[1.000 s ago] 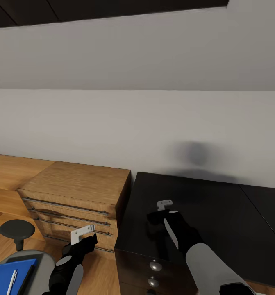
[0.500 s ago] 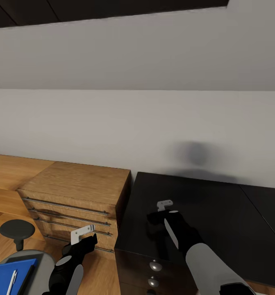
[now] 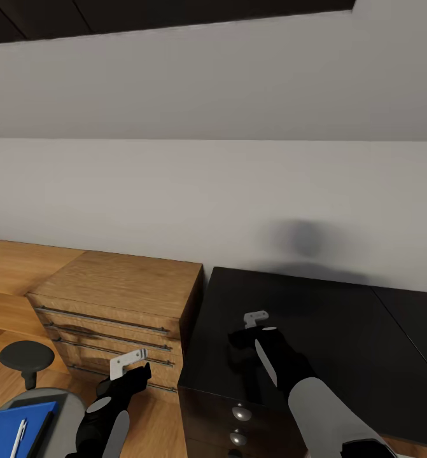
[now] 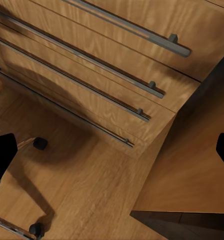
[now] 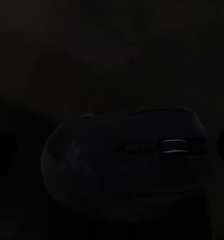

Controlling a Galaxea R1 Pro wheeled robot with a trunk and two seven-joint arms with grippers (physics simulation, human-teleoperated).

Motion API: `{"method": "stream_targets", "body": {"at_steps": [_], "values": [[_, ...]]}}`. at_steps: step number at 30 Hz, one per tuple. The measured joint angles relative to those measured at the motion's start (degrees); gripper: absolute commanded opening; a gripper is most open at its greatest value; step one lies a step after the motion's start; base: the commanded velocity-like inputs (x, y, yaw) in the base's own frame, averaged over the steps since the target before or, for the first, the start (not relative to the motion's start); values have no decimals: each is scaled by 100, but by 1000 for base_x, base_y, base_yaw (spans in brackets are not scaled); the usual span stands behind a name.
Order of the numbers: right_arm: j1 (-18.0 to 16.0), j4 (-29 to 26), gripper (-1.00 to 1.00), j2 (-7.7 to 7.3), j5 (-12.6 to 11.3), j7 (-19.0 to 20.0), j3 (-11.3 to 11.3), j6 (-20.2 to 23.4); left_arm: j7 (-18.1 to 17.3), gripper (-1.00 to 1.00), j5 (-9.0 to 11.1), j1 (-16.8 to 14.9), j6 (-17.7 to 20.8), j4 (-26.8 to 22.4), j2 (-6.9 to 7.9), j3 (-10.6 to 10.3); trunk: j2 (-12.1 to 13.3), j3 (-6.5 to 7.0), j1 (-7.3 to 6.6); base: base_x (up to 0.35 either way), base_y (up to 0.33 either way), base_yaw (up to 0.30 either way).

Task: In the bedroom, organize the workspace by keeping the computer under the desk, ensuring the monitor is on the desk, placing the keyboard on the desk next to the monitor, placing the mouse on the desk next to the keyboard, moving the folder from the swivel chair onto the desk next to the mouse, stacking the notebook on top of the folder with the pen on top of the notebook, and positioning the swivel chair next to the desk.

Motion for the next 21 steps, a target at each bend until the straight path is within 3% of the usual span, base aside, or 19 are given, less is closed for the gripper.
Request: {"method": "stream_targets", "body": {"at_steps": [21], "values": [[0, -7, 100, 0, 2, -2, 0, 1, 0, 100, 0, 0, 0, 1, 0, -9, -120, -54, 66, 0, 0, 0]]}}
